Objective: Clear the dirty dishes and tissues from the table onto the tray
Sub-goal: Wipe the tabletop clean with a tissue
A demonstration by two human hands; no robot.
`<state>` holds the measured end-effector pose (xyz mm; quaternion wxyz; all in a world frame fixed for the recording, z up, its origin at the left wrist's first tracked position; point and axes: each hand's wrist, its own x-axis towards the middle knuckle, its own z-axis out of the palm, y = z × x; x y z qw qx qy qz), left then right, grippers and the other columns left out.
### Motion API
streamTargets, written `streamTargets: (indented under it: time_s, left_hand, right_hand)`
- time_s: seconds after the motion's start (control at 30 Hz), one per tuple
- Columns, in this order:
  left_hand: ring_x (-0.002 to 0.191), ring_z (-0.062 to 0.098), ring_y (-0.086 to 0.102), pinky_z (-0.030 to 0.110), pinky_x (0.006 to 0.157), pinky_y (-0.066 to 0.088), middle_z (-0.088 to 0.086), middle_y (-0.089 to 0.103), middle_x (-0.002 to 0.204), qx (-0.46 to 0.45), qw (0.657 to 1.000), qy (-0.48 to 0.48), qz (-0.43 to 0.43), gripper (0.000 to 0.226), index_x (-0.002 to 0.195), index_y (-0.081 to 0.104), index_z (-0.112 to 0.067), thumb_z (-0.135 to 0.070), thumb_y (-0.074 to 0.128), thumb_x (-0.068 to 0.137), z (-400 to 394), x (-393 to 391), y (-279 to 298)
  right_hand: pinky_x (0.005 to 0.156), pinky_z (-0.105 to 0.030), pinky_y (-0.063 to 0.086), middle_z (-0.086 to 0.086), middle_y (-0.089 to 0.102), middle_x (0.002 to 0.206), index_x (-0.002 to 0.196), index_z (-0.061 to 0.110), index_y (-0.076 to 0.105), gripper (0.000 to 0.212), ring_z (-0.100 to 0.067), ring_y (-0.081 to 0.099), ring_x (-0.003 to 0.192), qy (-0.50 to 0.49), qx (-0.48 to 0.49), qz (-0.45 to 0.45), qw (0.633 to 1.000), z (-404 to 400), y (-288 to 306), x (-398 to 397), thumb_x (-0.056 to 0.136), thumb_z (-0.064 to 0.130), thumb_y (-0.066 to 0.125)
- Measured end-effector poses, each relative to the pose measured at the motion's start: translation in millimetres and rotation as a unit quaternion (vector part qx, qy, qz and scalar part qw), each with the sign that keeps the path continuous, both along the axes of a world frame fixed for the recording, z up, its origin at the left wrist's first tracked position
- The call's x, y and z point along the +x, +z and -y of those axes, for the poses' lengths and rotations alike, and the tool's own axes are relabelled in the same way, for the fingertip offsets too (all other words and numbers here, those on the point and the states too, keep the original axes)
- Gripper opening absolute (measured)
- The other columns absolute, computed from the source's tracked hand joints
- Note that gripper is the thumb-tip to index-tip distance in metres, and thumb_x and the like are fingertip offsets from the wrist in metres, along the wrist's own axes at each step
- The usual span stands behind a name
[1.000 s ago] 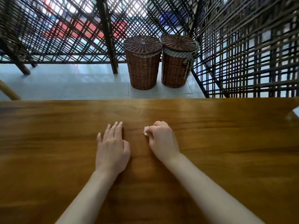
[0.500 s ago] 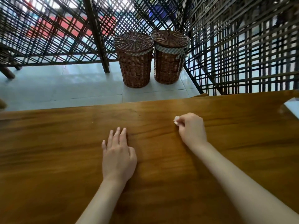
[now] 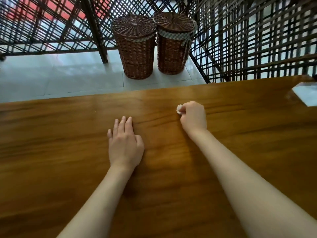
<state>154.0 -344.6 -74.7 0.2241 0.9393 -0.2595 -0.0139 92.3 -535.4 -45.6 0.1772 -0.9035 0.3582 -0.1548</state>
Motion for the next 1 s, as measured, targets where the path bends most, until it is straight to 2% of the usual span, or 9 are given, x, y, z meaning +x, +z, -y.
streamTargets:
  time_s: [0.1, 0.27, 0.37, 0.57, 0.8, 1.0]
  left_hand:
    - [0.143, 0.024, 0.018, 0.043, 0.116, 0.009, 0.009, 0.030, 0.152, 0.010, 1.000, -0.005, 0.003, 0.055, 0.144, 0.033, -0.011, -0.017, 0.040, 0.090, -0.6, -1.6, 3.0]
    - [0.138, 0.030, 0.031, 0.049, 0.114, 0.015, 0.012, 0.044, 0.144, 0.065, 0.995, -0.018, 0.071, 0.048, 0.137, 0.044, -0.008, -0.014, 0.046, 0.090, -3.1, -18.2, 14.0]
    - [0.137, 0.030, 0.033, 0.049, 0.113, 0.017, 0.012, 0.045, 0.143, 0.055, 0.993, -0.047, 0.089, 0.047, 0.136, 0.046, -0.009, -0.015, 0.050, 0.089, -0.1, -54.4, 23.7]
    - [0.139, 0.025, 0.029, 0.044, 0.114, 0.015, 0.008, 0.042, 0.145, 0.027, 0.999, -0.006, 0.019, 0.046, 0.136, 0.047, -0.013, -0.015, 0.048, 0.091, 2.9, -166.0, 32.1]
    - [0.136, 0.026, 0.036, 0.044, 0.113, 0.019, 0.009, 0.048, 0.141, 0.037, 0.997, 0.060, -0.031, 0.042, 0.132, 0.052, -0.012, -0.013, 0.051, 0.090, 8.0, -297.1, 44.7]
    - [0.140, 0.018, 0.028, 0.038, 0.114, 0.012, 0.001, 0.040, 0.147, 0.043, 0.993, 0.086, -0.069, 0.046, 0.139, 0.044, -0.019, -0.017, 0.046, 0.093, 20.4, -384.9, 62.0]
  right_hand:
    - [0.084, -0.031, 0.049, -0.011, 0.069, 0.101, 0.098, 0.006, 0.073, 0.023, -0.026, 0.063, 0.096, -0.048, 0.004, 0.005, 0.999, 11.4, 1.1, -33.4, 0.086, -0.002, 0.055]
    - [0.080, -0.027, 0.049, -0.008, 0.068, 0.102, 0.095, 0.009, 0.073, 0.022, -0.023, 0.063, 0.096, -0.060, 0.040, -0.013, 0.997, 9.1, 1.4, -56.3, 0.086, -0.003, 0.057]
    - [0.079, -0.028, 0.049, -0.007, 0.066, 0.103, 0.095, 0.010, 0.072, 0.027, -0.024, 0.060, 0.098, -0.053, 0.046, -0.033, 0.997, 1.4, 1.6, -73.4, 0.085, -0.006, 0.053]
    - [0.081, -0.032, 0.052, -0.008, 0.064, 0.100, 0.100, 0.011, 0.072, 0.030, -0.023, 0.057, 0.097, 0.053, 0.048, -0.078, 0.994, -10.0, 6.5, -147.8, 0.086, -0.007, 0.052]
    - [0.073, -0.020, 0.047, -0.002, 0.061, 0.090, 0.096, 0.013, 0.071, 0.023, -0.015, 0.053, 0.088, 0.143, 0.058, -0.081, 0.985, -25.6, 10.7, -258.3, 0.089, 0.000, 0.053]
    - [0.080, -0.022, 0.048, 0.000, 0.061, 0.097, 0.098, 0.017, 0.068, 0.026, -0.015, 0.053, 0.094, 0.193, 0.079, -0.099, 0.973, -33.8, 14.7, -340.4, 0.090, 0.000, 0.050]
